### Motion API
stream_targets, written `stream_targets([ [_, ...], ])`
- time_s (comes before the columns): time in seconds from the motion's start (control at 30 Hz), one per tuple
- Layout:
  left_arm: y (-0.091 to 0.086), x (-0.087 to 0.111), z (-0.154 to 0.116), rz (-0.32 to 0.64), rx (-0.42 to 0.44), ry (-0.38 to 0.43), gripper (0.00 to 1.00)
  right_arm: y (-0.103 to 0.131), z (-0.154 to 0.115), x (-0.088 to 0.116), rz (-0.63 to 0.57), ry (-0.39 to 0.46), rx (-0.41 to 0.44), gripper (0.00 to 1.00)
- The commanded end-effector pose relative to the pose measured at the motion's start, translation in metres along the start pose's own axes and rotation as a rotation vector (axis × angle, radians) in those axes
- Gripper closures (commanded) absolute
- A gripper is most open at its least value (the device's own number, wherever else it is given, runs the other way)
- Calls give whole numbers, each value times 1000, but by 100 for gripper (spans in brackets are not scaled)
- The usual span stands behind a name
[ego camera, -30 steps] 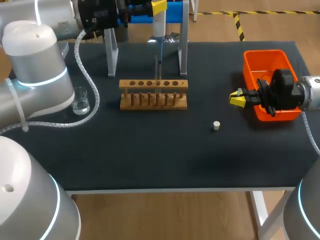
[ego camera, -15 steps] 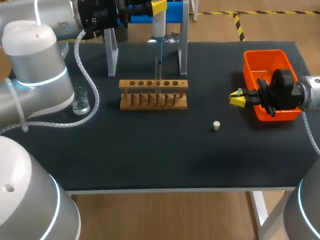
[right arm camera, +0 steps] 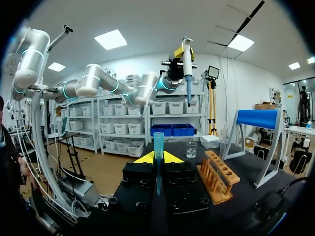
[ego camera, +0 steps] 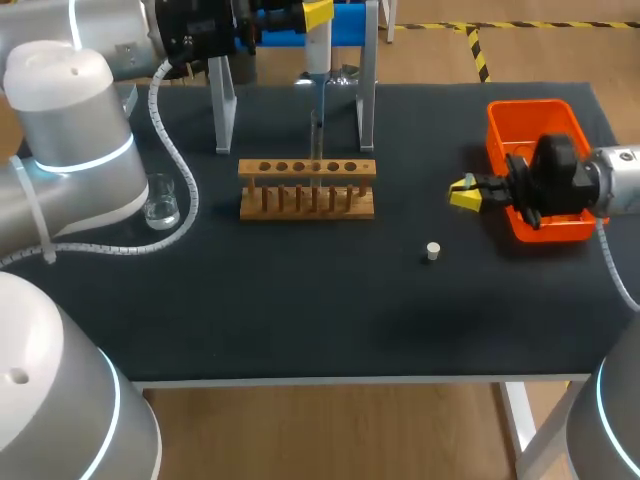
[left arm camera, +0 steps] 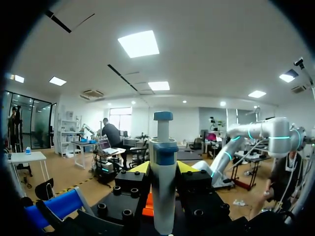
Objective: Invert the test tube, pick up the pipette, mount the tip to pipette, aspirate from beaker and dispense into the tube, eject the tip, return the pipette, and cap with the stopper.
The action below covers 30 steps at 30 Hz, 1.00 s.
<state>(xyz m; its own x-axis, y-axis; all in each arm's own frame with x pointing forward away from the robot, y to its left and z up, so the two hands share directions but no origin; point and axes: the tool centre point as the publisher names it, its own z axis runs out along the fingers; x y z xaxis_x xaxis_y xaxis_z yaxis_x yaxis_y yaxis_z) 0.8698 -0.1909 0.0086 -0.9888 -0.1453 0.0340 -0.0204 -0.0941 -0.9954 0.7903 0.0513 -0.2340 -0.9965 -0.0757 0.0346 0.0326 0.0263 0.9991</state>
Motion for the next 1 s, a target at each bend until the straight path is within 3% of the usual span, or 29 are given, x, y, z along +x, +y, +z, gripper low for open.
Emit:
stream_targets([
  [0.03,0,0,-1,1,3,-1,100,3,17,-11,-1,3,12,100],
  [1.0,0,0,-1,1,3,-1,100,15,108,-51,-27,-1,9,100],
])
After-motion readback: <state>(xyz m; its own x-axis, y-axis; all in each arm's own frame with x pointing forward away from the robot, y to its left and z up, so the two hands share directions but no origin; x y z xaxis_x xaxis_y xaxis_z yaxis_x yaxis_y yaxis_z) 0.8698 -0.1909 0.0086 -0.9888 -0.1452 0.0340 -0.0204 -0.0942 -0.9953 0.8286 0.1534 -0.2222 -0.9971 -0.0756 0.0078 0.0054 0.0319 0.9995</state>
